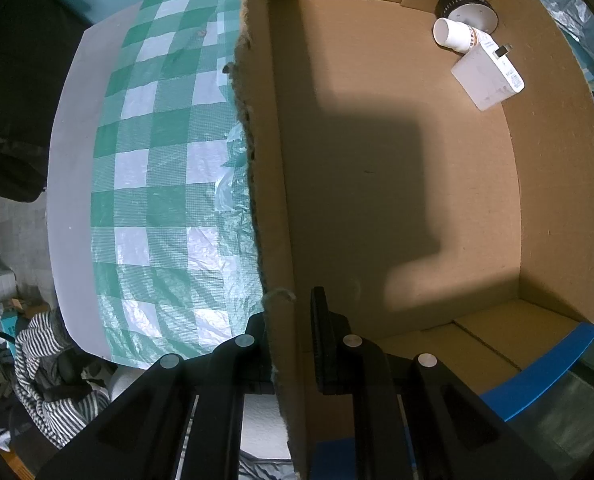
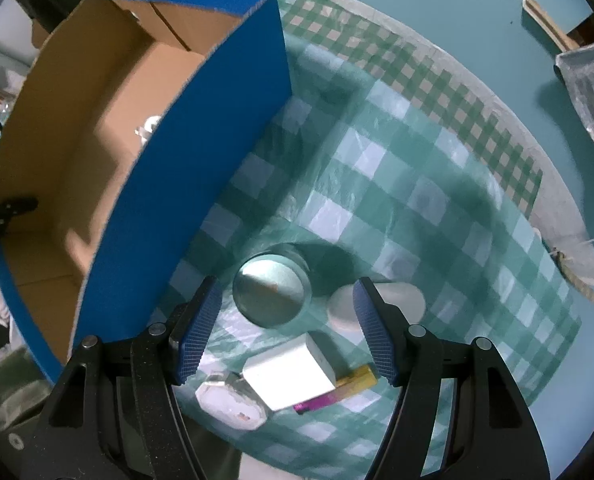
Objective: Organize rigid objects
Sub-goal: 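Move the right gripper to the teal metal canister and grasp it, then carry the teal canister into the box and open the right gripper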
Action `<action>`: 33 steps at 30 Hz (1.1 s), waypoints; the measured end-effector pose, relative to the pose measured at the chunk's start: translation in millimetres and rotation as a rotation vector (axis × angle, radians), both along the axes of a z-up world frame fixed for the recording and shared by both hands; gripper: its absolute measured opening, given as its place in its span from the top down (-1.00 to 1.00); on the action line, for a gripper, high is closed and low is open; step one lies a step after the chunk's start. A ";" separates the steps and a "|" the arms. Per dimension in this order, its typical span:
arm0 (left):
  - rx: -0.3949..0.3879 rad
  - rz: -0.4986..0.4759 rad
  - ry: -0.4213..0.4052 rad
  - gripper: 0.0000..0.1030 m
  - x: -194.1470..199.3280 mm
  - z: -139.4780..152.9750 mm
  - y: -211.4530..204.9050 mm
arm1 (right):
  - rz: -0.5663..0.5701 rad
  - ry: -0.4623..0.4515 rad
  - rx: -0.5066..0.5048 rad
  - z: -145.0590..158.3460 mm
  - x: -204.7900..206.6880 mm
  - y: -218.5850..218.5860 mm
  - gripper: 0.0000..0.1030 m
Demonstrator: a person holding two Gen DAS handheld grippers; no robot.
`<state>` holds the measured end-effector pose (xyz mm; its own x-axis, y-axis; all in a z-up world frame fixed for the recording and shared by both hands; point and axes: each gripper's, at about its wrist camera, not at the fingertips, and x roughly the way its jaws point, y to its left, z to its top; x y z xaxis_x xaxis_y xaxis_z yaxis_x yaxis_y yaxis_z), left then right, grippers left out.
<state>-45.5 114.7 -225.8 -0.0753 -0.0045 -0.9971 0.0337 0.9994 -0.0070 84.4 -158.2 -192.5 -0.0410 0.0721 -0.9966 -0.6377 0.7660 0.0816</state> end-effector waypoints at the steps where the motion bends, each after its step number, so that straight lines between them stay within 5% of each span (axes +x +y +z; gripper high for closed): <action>1: -0.001 0.001 0.000 0.77 0.3 0.1 0.6 | -0.002 0.001 -0.002 -3.8 -0.7 0.5 -0.33; 7: -0.003 0.003 0.002 0.77 0.2 -1.3 2.8 | -0.008 -0.007 -0.002 -19.7 -5.4 1.9 -0.33; 13: -0.008 -0.001 0.007 0.77 0.5 -4.0 6.4 | -0.039 -0.034 0.018 -30.8 -10.6 3.2 0.08; 33: -0.007 -0.003 0.005 0.77 1.9 -5.2 7.6 | -0.010 -0.031 0.014 1.1 -15.2 5.4 0.14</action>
